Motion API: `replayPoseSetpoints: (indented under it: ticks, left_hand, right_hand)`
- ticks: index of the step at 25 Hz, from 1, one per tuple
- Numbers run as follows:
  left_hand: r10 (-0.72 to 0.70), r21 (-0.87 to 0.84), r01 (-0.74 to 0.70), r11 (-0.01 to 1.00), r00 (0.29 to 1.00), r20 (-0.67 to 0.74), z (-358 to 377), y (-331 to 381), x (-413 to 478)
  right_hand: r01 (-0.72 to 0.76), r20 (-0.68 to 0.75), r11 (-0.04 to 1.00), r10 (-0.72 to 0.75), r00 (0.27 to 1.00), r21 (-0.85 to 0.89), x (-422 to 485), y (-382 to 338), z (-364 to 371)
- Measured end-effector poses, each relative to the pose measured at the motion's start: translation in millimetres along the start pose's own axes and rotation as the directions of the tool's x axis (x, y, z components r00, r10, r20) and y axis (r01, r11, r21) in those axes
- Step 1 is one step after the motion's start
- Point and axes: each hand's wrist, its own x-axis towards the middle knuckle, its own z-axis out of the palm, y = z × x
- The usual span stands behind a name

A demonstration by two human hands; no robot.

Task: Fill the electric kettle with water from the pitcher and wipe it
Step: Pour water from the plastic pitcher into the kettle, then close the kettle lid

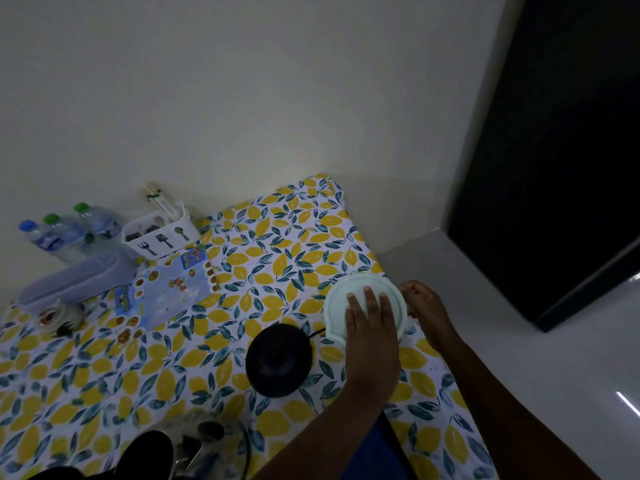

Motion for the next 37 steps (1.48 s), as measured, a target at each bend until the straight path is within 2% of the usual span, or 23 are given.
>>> replayPoseSetpoints:
  ticks: [4,8,11,14,18,21,23,28,31,33,35,37]
  left_hand:
    - [0.056,-0.087,-0.059,0.994,0.998,-0.036,-3.3,-11.7,-0.5]
    - [0.23,-0.266,-0.279,0.923,0.952,-0.201,-5.3,-46.2,-24.4]
    - [0.174,-0.431,-0.28,0.858,0.948,-0.268,-1.1,-72.3,-67.2]
    - [0.02,-0.545,-0.143,0.826,0.974,-0.225,3.6,-100.0,-116.5]
    - [-0.075,-0.593,-0.013,0.805,0.99,-0.123,4.6,-141.2,-173.4]
    - [-0.104,-0.598,0.007,0.802,0.986,-0.129,-1.2,-170.0,-212.4]
    - [-0.142,-0.596,0.032,0.802,0.98,-0.138,-7.3,-190.9,-234.4]
    - [-0.295,-0.575,0.112,0.811,0.926,-0.235,-29.1,-251.9,-286.3]
    - [-0.406,-0.543,0.169,0.823,0.843,-0.353,-43.6,-290.3,-314.6]
    - [-0.479,-0.505,0.238,0.829,0.769,-0.424,-48.3,-312.7,-328.0]
    - [-0.616,-0.581,0.342,0.738,0.693,-0.375,-50.2,-330.2,-337.9]
    - [-0.716,-0.774,0.347,0.529,0.673,-0.187,-51.2,-338.2,-342.3]
  right_hand:
    - [0.057,-0.104,0.998,-0.061,0.993,-0.039,-8.2,-3.8,5.8]
    - [0.122,-0.264,0.979,-0.163,0.951,-0.165,-51.9,-2.6,16.0]
    - [0.247,-0.29,0.925,-0.33,0.898,-0.288,-110.9,4.8,29.0]
    - [0.297,-0.194,0.856,-0.405,0.893,-0.423,-167.7,23.5,50.5]
    - [0.332,0.093,0.805,-0.33,0.939,-0.492,-224.0,43.5,93.7]
    - [0.403,0.312,0.778,-0.277,0.909,-0.482,-252.5,53.0,136.2]
    - [0.436,0.399,0.754,-0.25,0.882,-0.492,-266.0,53.8,162.3]
    - [0.511,0.477,0.705,-0.273,0.836,-0.492,-291.7,45.8,220.3]
    - [0.544,0.489,0.688,-0.305,0.817,-0.48,-297.9,45.5,246.5]
    - [0.517,0.464,0.691,-0.287,0.838,-0.505,-297.9,40.0,259.4]
    - [0.492,0.434,0.697,-0.279,0.856,-0.522,-297.9,36.8,268.3]
    - [0.468,0.412,0.705,-0.267,0.871,-0.533,-301.5,35.5,271.8]
